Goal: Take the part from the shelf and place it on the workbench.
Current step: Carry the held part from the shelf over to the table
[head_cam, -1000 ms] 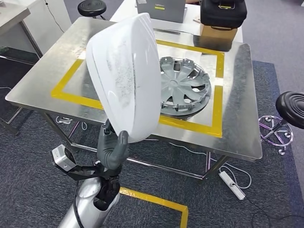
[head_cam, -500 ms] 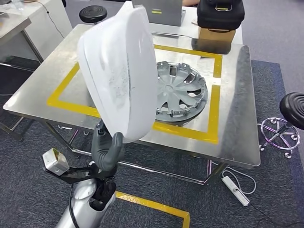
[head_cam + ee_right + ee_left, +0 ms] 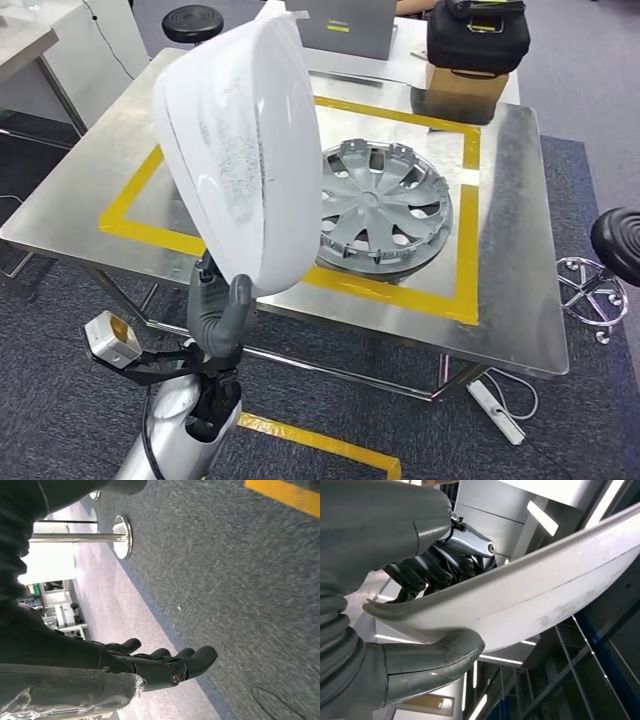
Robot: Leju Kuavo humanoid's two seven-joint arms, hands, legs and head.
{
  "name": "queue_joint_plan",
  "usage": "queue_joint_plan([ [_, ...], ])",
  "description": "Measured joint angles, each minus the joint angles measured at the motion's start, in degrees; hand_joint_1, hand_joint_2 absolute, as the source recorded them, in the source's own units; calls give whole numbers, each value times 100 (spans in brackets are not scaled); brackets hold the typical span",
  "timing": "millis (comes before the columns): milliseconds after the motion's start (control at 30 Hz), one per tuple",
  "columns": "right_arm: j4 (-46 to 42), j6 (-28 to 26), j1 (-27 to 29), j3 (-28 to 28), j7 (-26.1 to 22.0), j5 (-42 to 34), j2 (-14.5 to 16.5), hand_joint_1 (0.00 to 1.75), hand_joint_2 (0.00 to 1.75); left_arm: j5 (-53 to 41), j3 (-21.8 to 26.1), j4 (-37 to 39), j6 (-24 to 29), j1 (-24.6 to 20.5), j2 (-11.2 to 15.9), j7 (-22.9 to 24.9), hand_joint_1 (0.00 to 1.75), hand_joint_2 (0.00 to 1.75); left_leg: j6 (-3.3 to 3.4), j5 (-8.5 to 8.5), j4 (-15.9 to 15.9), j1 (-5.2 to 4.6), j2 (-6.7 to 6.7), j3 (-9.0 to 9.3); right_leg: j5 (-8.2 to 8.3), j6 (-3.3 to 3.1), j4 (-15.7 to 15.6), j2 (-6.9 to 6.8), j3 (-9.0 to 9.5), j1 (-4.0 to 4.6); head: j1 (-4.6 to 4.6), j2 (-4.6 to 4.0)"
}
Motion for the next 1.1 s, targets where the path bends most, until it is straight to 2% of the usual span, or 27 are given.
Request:
queue_joint_plan([
  [67, 0, 5, -4, 0, -8, -5, 0, 0, 175, -1, -1, 2, 15, 1, -1, 0, 175, 175, 45, -41, -3, -4, 3, 37, -329, 18, 788, -6, -430, 0, 27, 0],
  [100, 0, 8, -1, 0, -11, -9, 0, 0, 175, 3, -1, 3, 19, 1, 0, 0, 175, 175, 55, -59, -2, -9, -1, 51, -428, 21, 1144, -6, -656, 0, 30, 0],
  [133, 0, 11, 4, 0, -11, -14, 0, 0, 175, 10, -1, 5, 22, 1, 0, 0, 175, 175, 58, -77, -1, -12, -7, 70, -416, 21, 1323, -6, -805, 0, 32, 1],
  [167, 0, 14, 10, 0, -11, -17, 0, 0, 175, 17, -1, 7, 25, 1, 0, 0, 175, 175, 55, -97, -1, -13, -16, 97, -280, 17, 1273, -6, -846, 0, 35, 1],
  [200, 0, 15, 13, 0, -11, -20, 0, 0, 175, 27, -1, 8, 27, 0, -1, 0, 175, 175, 45, -120, 0, -13, -24, 134, -42, 9, 998, -7, -774, -1, 35, 1],
  [233, 0, 16, 13, 0, -11, -21, 0, 0, 175, 34, -1, 8, 28, 0, -1, 0, 175, 175, 29, -146, 0, -13, -29, 173, 227, -2, 600, -10, -632, -3, 36, 1],
  [267, 0, 16, 8, 0, -11, -22, 0, 0, 175, 45, -1, 8, 33, 0, -1, 0, 175, 175, 3, -174, 10, -26, -34, 203, 428, -15, 212, -11, -472, 0, 36, 1],
  [300, 0, 15, 2, 0, -11, -22, 0, 0, 175, 61, -1, 8, 39, -1, -1, 0, 175, 175, -25, -192, 16, -37, -37, 223, 556, -35, -71, -10, -354, 2, 33, 1],
  [333, 0, 14, -4, 0, -10, -23, 0, 0, 175, 83, -1, 8, 50, -1, -1, 0, 175, 175, -52, -203, 17, -45, -39, 230, 596, -56, -208, -6, -295, 9, 31, 1],
  [433, 0, 6, 0, -2, -9, -27, 0, 0, 175, 155, -1, 8, 80, -2, 1, 0, 175, 175, -146, -218, 5, -37, -36, 234, 605, -154, -257, 7, -283, 16, 26, 1],
  [467, 0, 4, 1, -2, -9, -28, 0, 0, 175, 173, -1, 8, 87, -2, 1, 0, 175, 175, -183, -279, 78, -34, -29, 201, 614, -190, -273, 6, -274, 6, 16, 0],
  [533, 0, 4, -4, -2, -10, -27, 0, 0, 175, 202, 1, 8, 109, -1, 4, 0, 175, 175, -244, -567, 580, -29, -14, -40, 622, -236, -294, 1, -258, -16, -4, 0],
  [600, 0, 5, -5, -2, -13, -17, 0, 0, 175, 174, 1, 7, 97, -1, 10, 0, 175, 175, -276, -861, 1324, -23, -11, -432, 583, -264, -296, -2, -252, -20, -11, 1],
  [633, 0, 6, -2, -2, -18, -5, 0, 0, 175, 131, 1, 5, 69, -1, 13, 0, 175, 175, -281, -880, 1543, -22, -9, -564, 548, -275, -297, 0, -241, -21, -12, 1],
  [667, 0, 7, 2, -2, -24, 7, 0, 0, 175, 77, 0, -1, 24, -1, 16, 0, 175, 175, -278, -786, 1561, -22, -8, -594, 507, -281, -297, 3, -217, -22, -11, 1],
  [700, 0, 10, 7, -2, -32, 18, 0, 0, 175, 25, -1, -13, -21, 0, 19, 0, 175, 175, -269, -603, 1368, -22, -6, -513, 471, -279, -298, 6, -178, -25, -12, 1],
  [767, 0, 16, 11, -2, -43, 26, 1, 0, 175, -41, -1, -44, -86, 2, 20, 0, 175, 175, -243, -222, 653, -24, 10, -151, 411, -229, -292, 9, -83, -18, -16, 1],
  [800, 0, 18, 10, -2, -47, 27, 1, 0, 175, -51, -3, -55, -113, 3, 19, 0, 175, 175, -217, -137, 339, -25, 17, 18, 393, -189, -285, 12, -47, -7, -22, 1],
  [867, 0, 18, 4, -1, -51, 25, 0, 0, 175, -24, -4, -61, -163, 3, 15, 0, 175, 175, -160, -147, 54, -34, 20, 168, 382, -119, -291, 15, -12, 14, -20, 1],
  [967, 0, 18, -5, 0, -52, 21, 0, 0, 175, 63, -1, -60, -193, 3, 3, 0, 175, 175, -54, -190, 11, -21, 16, 202, 312, -43, -255, 4, -22, 4, 5, 1],
  [1000, 0, 18, -8, 0, -52, 19, 0, 0, 175, 90, 0, -60, -195, 2, -1, 0, 175, 175, -19, -205, 3, -11, 18, 221, 223, -22, -94, -1, -101, 3, 22, 1],
  [1033, 0, 18, -8, 0, -52, 17, 0, 0, 175, 117, 1, -60, -196, 2, -4, 0, 175, 175, 12, -224, -1, -8, 21, 242, 91, -7, 206, -6, -261, 3, 37, 1],
  [1100, 0, 18, -2, 0, -52, 16, 0, 0, 175, 153, 1, -55, -199, 2, -4, 0, 175, 175, 57, -268, 0, -16, 22, 279, -185, 7, 1040, -10, -740, 5, 61, 1],
])
